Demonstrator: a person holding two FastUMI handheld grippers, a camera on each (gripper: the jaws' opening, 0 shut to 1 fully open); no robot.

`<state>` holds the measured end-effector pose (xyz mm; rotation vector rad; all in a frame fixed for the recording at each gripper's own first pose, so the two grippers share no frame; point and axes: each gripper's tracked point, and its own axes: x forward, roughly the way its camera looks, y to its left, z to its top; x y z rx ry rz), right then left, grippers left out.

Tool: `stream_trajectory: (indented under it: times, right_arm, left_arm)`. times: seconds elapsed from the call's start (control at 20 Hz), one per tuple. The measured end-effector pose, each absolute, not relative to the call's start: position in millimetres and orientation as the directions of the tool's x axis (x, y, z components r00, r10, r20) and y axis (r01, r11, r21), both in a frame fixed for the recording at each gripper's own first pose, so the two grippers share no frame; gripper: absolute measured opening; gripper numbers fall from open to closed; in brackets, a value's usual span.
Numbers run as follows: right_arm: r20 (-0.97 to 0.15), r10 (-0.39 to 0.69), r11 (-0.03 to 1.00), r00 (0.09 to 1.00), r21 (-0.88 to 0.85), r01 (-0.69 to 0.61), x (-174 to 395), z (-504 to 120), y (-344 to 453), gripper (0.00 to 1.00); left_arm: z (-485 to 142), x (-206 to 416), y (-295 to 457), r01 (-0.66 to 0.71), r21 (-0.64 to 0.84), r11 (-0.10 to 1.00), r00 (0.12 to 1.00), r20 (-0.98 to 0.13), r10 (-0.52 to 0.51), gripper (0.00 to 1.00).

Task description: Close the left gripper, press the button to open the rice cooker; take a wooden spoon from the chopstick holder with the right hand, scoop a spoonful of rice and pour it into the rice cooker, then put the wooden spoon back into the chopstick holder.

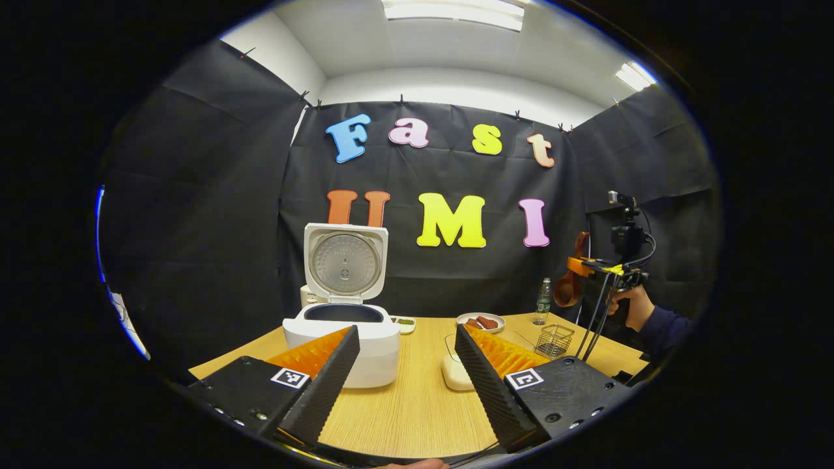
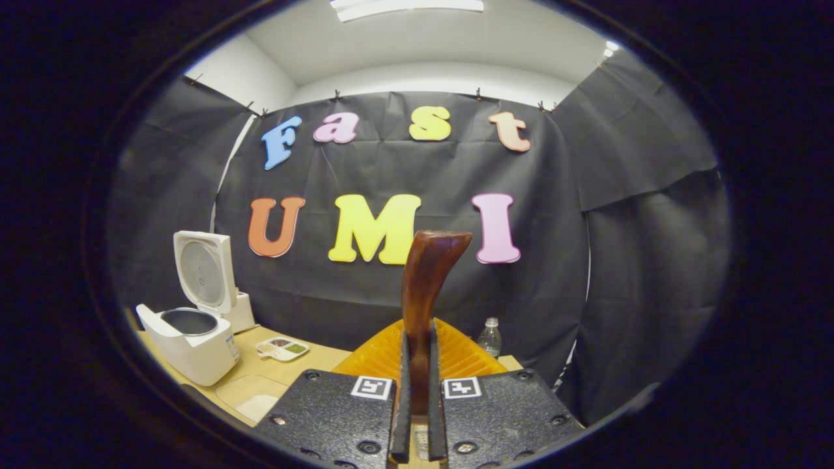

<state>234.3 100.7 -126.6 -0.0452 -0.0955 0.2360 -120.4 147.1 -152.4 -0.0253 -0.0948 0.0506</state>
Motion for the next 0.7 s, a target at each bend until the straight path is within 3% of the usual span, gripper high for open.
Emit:
stream_trajectory:
  times: [0.3,0.55,0.7]
  right_arm:
    - [0.054,0.186,0.982,0.981,0.015,-0.187,261,-178,70,0.16]
    - [0.022,0.215,0.976,0.976,0.031,-0.216,269,-209,73,0.17]
    - [-0.025,0.229,0.972,0.973,0.066,-0.227,273,-227,72,0.18]
  left_arm:
    - [-148,-109,158,-0.094,-0.024,0.995,0.989,0.115,0.096,0.94]
    - [-146,-100,144,-0.056,-0.093,0.994,0.991,0.115,0.067,0.94]
    - [-147,-97,161,-0.115,-0.069,0.991,0.986,0.109,0.122,0.94]
